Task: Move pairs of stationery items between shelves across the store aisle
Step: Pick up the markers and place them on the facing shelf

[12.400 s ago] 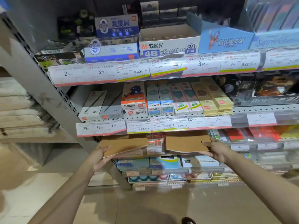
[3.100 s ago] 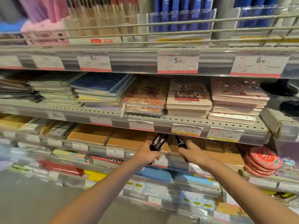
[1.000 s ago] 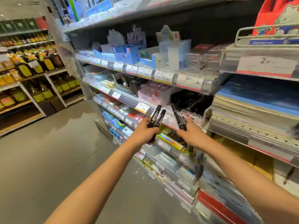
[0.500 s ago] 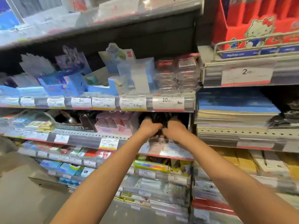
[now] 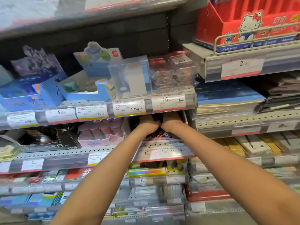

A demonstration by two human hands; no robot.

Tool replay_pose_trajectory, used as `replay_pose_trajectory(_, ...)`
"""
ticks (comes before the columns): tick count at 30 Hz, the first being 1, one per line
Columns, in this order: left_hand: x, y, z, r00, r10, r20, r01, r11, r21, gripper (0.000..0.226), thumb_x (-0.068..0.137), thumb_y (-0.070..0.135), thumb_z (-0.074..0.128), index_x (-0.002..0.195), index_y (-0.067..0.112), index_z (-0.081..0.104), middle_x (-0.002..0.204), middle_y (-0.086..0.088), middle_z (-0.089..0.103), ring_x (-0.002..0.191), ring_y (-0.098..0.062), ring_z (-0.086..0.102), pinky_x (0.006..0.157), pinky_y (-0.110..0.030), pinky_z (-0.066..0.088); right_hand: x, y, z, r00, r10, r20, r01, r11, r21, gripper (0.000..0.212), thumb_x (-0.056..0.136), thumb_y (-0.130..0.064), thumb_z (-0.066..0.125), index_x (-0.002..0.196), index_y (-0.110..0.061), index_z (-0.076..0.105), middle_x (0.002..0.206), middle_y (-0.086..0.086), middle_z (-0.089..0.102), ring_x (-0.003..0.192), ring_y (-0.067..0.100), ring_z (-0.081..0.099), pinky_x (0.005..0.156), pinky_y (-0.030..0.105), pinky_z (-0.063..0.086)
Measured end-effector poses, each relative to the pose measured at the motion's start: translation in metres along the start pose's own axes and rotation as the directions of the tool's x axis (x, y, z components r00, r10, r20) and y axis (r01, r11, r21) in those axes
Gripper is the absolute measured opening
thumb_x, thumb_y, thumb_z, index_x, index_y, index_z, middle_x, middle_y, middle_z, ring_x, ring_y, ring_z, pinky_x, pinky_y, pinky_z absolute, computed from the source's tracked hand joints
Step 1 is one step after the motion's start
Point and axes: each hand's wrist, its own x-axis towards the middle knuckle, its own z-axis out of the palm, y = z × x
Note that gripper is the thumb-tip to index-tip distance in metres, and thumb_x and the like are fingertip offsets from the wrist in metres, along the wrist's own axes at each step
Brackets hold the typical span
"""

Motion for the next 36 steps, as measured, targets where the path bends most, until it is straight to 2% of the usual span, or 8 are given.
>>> replay_pose_trajectory(3,0.001,-0.004,-0.004,1.000,0.016,0.020,-0.015,0.996,-0.090,0.032,0.085,0.011,0.055,0.116,0.007,0.056,0.124,-0.019,0.058,0.114,-0.033,0.054,0.095,-0.035,0.046,-0.005,0.001,-0.001,0.998,-0.015,-0.053,0.019,0.996,0.086,0.041,0.088,-0.025,0.053,0.126,-0.011,0.047,0.129,0.014,0.053,0.116,0.031,0.052,0.097,0.034,0.045)
replay_pose_trajectory(5,0.000,-0.006,-0.008,0.998,0.010,0.059,-0.001,0.988,-0.152,0.019,0.079,0.004,0.056,0.097,0.007,0.060,0.109,-0.026,0.062,0.098,-0.032,0.060,0.077,-0.030,0.048,-0.008,0.000,0.000,0.996,-0.016,-0.082,0.026,0.992,0.122,0.041,0.088,-0.028,0.053,0.125,-0.011,0.048,0.127,0.013,0.055,0.115,0.031,0.053,0.094,0.034,0.045)
replay_pose_trajectory(10,-0.005,-0.015,-0.013,0.963,0.071,0.260,-0.134,0.964,0.230,0.034,0.065,0.011,0.065,0.098,0.009,0.057,0.082,-0.001,0.053,0.073,-0.016,0.054,0.052,-0.018,0.040,-0.013,-0.005,0.000,0.998,-0.061,-0.032,0.066,0.985,0.161,0.041,0.080,-0.028,0.062,0.117,-0.010,0.056,0.116,0.014,0.062,0.105,0.031,0.059,0.089,0.037,0.050)
replay_pose_trajectory(12,-0.005,-0.021,-0.009,0.959,0.112,0.261,-0.199,0.921,0.335,0.045,0.063,0.017,0.069,0.106,0.010,0.058,0.086,-0.002,0.057,0.081,-0.020,0.059,0.059,-0.024,0.047,-0.017,-0.005,-0.002,0.992,-0.119,0.044,0.107,0.972,0.207,0.040,0.077,-0.019,0.065,0.115,-0.007,0.056,0.113,0.015,0.061,0.101,0.029,0.059,0.085,0.034,0.051)
replay_pose_trajectory(15,-0.005,-0.030,-0.008,0.962,0.190,0.198,-0.262,0.846,0.464,0.054,0.067,0.031,0.074,0.115,0.013,0.058,0.109,-0.008,0.062,0.104,-0.028,0.057,0.083,-0.035,0.051,-0.021,0.000,-0.006,0.974,-0.144,0.175,0.106,0.972,0.209,0.010,0.082,-0.007,0.057,0.091,-0.006,0.054,0.088,0.013,0.056,0.078,0.023,0.052,0.060,0.018,0.045)
replay_pose_trajectory(19,-0.004,-0.040,-0.005,0.953,0.277,0.125,-0.292,0.724,0.625,0.055,0.077,0.047,0.064,0.123,0.019,0.054,0.127,-0.007,0.056,0.119,-0.030,0.045,0.096,-0.041,0.041,-0.019,0.015,0.000,0.976,-0.166,0.139,0.135,0.969,0.208,0.036,0.088,-0.012,0.051,0.122,0.001,0.049,0.118,0.020,0.056,0.110,0.033,0.053,0.094,0.038,0.046)
replay_pose_trajectory(29,-0.005,-0.050,0.002,0.937,0.350,-0.006,-0.311,0.840,0.445,0.051,0.077,0.038,0.067,0.122,0.016,0.056,0.124,-0.007,0.061,0.119,-0.029,0.049,0.094,-0.040,0.044,-0.019,0.019,0.014,0.993,-0.121,-0.002,0.117,0.954,0.275,0.064,0.092,-0.014,0.051,0.145,-0.012,0.015,0.135,0.019,0.046,0.120,0.035,0.048,0.096,0.037,0.043)
replay_pose_trajectory(36,-0.017,-0.052,-0.005,0.943,0.330,-0.051,-0.311,0.924,0.224,0.050,0.077,0.035,0.065,0.121,0.015,0.055,0.120,-0.009,0.061,0.113,-0.029,0.053,0.095,-0.045,0.045,-0.032,0.021,0.014,0.965,-0.188,-0.185,0.241,0.913,0.329,0.057,0.086,-0.012,0.056,0.138,-0.012,0.031,0.138,0.014,0.041,0.124,0.031,0.044,0.104,0.038,0.040)
